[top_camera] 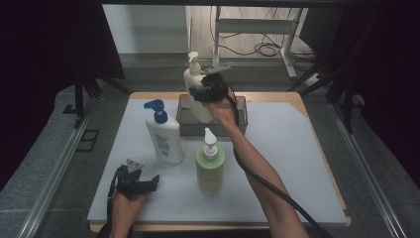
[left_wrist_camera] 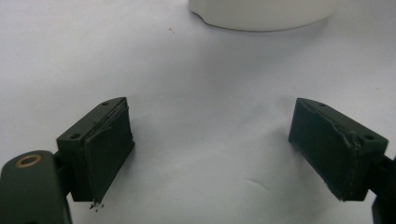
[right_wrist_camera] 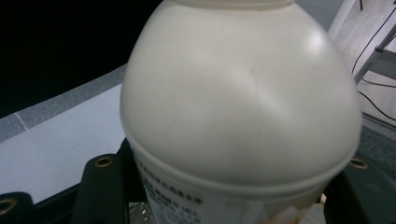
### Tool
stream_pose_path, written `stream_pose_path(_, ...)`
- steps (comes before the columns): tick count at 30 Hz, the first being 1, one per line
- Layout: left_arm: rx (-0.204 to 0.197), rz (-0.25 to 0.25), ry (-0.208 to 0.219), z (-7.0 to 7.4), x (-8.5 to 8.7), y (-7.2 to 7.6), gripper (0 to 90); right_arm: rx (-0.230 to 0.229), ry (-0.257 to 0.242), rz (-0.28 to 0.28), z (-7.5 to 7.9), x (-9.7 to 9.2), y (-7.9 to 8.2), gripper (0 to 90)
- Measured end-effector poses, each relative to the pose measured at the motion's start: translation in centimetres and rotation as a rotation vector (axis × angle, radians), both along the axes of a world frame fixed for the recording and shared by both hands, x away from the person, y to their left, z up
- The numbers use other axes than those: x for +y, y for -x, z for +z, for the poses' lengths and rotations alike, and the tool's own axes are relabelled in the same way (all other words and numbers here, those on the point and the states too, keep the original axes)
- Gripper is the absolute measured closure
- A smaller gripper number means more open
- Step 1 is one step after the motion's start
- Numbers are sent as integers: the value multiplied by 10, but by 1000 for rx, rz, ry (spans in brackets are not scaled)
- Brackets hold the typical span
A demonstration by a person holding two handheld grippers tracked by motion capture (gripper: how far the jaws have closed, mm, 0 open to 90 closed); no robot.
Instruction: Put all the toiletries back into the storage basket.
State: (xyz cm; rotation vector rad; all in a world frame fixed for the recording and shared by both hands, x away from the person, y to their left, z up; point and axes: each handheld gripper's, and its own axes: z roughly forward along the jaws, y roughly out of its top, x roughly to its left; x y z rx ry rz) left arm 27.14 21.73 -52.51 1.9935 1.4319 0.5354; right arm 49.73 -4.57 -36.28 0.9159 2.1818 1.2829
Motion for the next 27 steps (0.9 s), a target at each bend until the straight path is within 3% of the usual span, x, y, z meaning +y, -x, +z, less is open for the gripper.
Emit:
stream_pose_path(10, -1, 1, 0, 0, 0, 0, 129, 1, 18, 20, -15, 16, -5, 388)
stream_pose_path(27, 0, 0, 0, 0, 0, 0, 129, 39, 26, 13, -37, 18, 0, 385)
